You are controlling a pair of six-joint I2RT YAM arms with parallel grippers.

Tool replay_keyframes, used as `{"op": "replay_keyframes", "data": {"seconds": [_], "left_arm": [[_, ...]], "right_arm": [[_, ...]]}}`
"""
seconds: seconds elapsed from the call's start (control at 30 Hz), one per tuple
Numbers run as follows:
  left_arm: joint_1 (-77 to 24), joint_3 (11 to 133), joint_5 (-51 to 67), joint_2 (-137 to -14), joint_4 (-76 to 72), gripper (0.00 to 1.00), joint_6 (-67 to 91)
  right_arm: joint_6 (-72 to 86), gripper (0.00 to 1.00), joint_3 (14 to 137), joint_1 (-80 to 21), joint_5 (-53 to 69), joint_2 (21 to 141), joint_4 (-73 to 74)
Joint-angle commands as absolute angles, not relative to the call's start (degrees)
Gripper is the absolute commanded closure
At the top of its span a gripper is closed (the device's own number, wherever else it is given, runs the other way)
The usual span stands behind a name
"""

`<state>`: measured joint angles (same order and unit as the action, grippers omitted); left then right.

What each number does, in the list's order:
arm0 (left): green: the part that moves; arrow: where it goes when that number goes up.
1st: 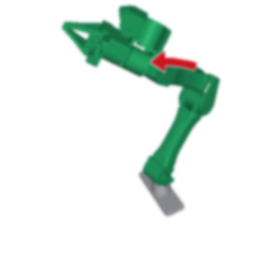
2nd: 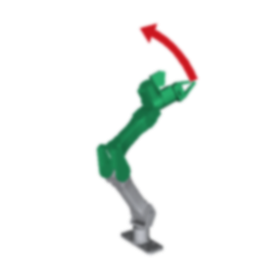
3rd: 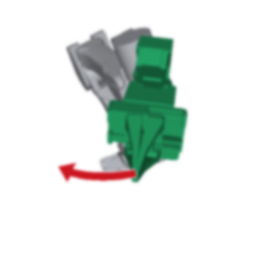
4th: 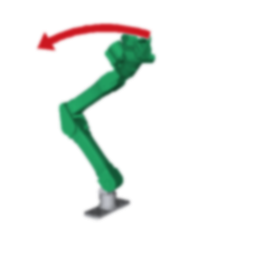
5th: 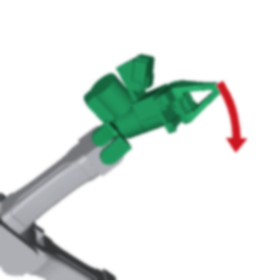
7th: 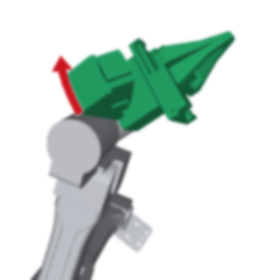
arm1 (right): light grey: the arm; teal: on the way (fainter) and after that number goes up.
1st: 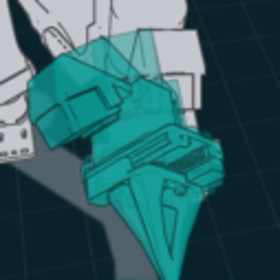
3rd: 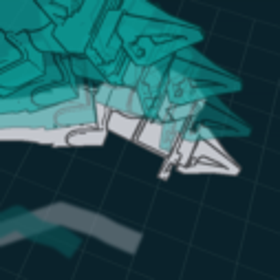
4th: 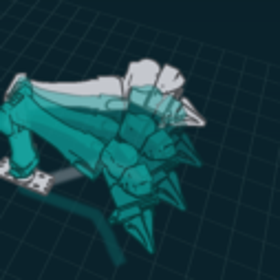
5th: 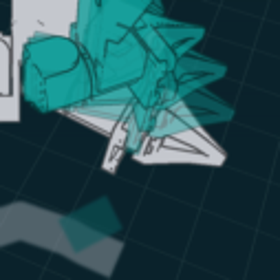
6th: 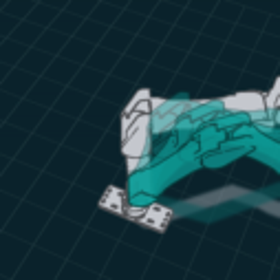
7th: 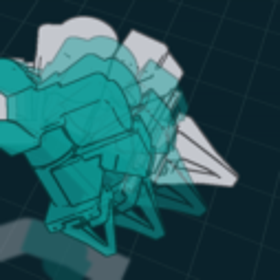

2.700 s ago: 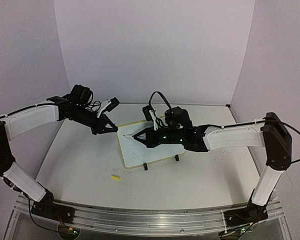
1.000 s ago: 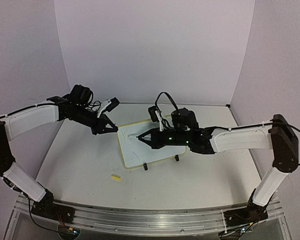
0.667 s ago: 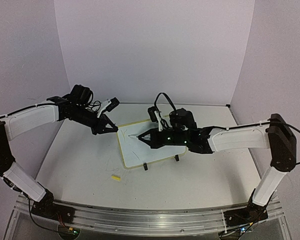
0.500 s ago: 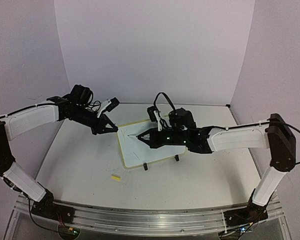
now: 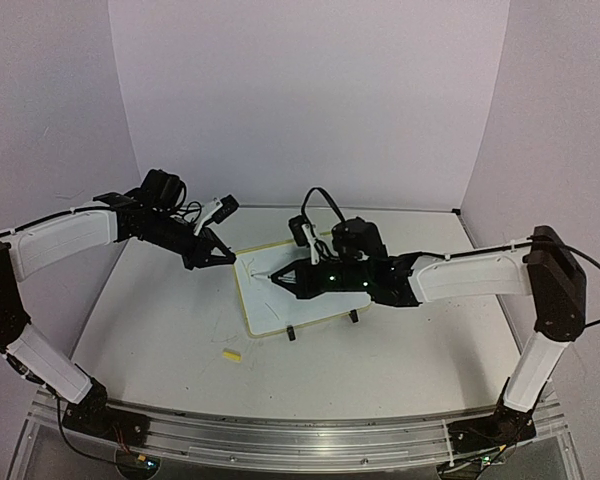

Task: Write a sentence on the whiteboard

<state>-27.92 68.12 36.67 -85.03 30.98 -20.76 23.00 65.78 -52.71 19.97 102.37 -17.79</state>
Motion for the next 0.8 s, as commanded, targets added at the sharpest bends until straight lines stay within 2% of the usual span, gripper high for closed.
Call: {"op": "replay_keyframes", "data": {"seconds": [0.0,0.77], "left_arm": [[-28.0,68.0,35.4,-83.5,30.6,1.00,-22.2],[-28.0,68.0,35.3,-83.5,30.7,1.00,-22.2]], "right_arm": [[23.2,1.00,64.0,-52.6,17.7,102.1,-17.3],[21.8,1.00,66.5,-52.6,15.2,98.6,-17.2]]}}
